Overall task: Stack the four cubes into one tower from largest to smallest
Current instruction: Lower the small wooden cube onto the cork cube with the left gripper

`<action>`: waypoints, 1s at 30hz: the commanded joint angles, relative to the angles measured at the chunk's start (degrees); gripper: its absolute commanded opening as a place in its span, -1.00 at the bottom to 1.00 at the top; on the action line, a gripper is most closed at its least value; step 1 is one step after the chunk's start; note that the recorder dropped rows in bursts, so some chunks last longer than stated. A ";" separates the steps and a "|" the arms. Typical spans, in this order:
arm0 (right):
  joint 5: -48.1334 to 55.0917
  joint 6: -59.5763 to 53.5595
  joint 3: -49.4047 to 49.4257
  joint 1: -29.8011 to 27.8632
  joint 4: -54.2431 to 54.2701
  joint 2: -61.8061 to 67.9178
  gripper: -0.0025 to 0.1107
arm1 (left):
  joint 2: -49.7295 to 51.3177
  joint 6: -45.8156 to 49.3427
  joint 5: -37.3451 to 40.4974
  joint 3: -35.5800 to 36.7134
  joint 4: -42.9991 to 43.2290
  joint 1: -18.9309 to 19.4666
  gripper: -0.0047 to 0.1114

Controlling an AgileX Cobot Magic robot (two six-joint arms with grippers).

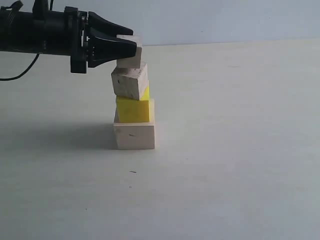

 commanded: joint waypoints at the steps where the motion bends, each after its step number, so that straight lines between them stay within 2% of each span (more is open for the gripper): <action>1: -0.42 -0.27 0.21 0.11 -0.09 -0.45 -0.95 | -0.63 0.04 0.07 -0.34 -0.19 -0.29 -0.83; 8: -0.42 -0.27 0.21 0.11 -0.09 -0.45 -0.95 | 0.70 0.04 1.13 -0.34 -0.19 -0.29 -0.25; 11: -0.42 -0.27 0.21 0.11 -0.09 -0.45 -0.95 | 1.75 0.04 2.32 -0.34 -0.45 -0.29 -0.11; 18: -0.42 -0.27 0.21 0.11 -0.09 -0.45 -0.95 | 2.01 -0.06 2.32 -0.34 -1.43 -0.29 -0.01; 23: -0.42 -0.27 0.21 0.11 -0.09 -0.45 -0.95 | 2.01 -0.06 2.32 -0.34 -1.56 -0.29 0.15; 30: -0.42 -0.27 0.21 0.11 -0.09 -0.45 -0.95 | 0.64 -0.31 2.32 -0.34 -1.83 -0.18 0.16</action>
